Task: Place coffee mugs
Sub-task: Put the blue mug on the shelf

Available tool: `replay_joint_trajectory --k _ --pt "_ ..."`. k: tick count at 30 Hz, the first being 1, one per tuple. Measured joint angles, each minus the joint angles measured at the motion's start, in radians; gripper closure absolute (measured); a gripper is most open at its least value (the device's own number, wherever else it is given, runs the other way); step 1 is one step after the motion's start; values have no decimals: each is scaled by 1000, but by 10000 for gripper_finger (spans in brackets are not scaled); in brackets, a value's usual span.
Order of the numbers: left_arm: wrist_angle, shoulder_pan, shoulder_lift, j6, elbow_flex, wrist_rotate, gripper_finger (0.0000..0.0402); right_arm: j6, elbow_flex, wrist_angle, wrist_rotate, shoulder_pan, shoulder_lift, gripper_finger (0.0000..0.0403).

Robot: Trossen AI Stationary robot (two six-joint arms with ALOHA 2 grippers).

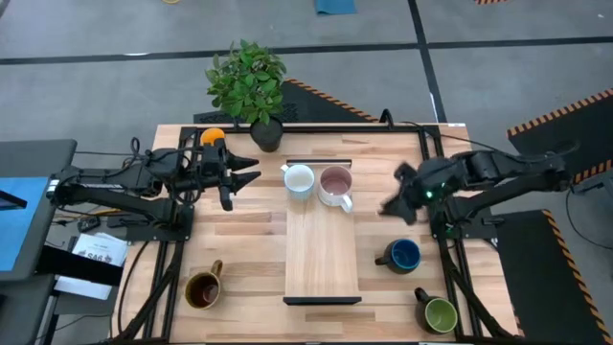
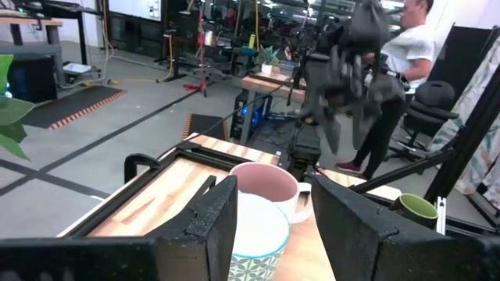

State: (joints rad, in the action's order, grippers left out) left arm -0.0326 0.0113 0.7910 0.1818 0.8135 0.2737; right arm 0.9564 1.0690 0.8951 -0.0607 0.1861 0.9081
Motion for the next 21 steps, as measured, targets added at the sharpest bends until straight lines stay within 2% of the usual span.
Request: replay_joint_trajectory --k 5,11,15,21 --pt "0 0 0 -4 0 0 253 266 -41 243 5 158 50 189" --pt "0 0 0 -4 0 2 253 480 -136 251 -14 316 124 189" --pt "0 0 0 -3 0 2 253 543 -164 275 1 358 190 189" --pt "0 0 0 -8 0 3 253 545 -164 316 39 367 301 189"
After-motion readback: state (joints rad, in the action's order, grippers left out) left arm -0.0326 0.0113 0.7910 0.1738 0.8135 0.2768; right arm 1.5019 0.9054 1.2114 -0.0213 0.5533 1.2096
